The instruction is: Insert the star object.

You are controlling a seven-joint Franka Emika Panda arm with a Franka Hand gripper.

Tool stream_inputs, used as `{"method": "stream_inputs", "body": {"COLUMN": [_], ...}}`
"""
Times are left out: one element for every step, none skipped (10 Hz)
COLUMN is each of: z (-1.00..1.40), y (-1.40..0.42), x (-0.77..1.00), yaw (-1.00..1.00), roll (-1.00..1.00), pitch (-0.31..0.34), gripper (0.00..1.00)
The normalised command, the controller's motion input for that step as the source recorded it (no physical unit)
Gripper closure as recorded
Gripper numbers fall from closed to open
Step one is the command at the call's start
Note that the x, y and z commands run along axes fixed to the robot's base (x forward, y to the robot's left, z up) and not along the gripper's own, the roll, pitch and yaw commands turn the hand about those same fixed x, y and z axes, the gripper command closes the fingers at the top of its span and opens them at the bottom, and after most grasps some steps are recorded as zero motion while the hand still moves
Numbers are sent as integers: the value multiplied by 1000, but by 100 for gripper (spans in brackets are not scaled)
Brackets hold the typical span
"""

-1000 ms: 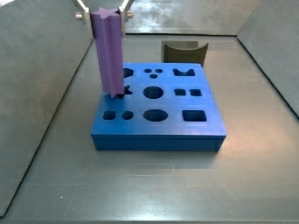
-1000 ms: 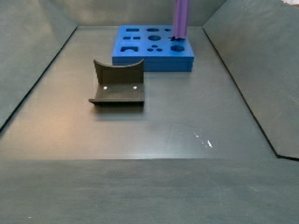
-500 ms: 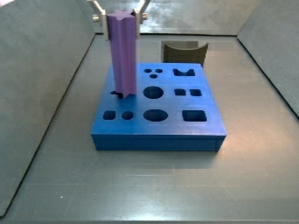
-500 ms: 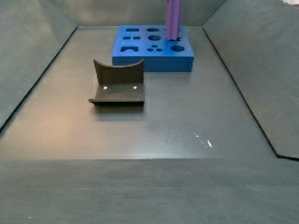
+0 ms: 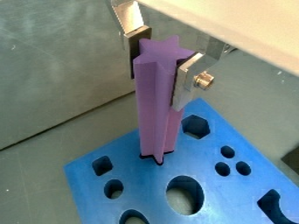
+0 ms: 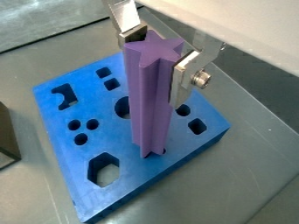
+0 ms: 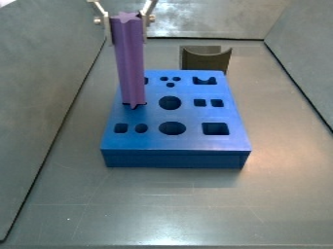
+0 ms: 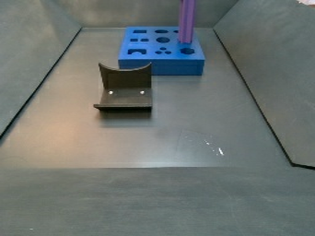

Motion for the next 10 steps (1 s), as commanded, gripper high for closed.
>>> {"method": "stream_inputs", "body": {"z": [-474,-666,-680,-669,-749,-874,-929,-740,-380,0], "y": [-60,0,0,0,0,14,0,-197,-43,0], "x": [14,189,189,106,80,3,-46,-151,-140,0], "yaw": [80,77,109,66,91,154,217,186,97,0], "roll": [-176,-216,-209,-213,-186,-121,0,-10,-171,-23], "pitch": [-64,-74,-90,-99,-84,-77,-141,-216,-270,0], "gripper": [100,100,100,100,100,100,100,100,100,100]}}
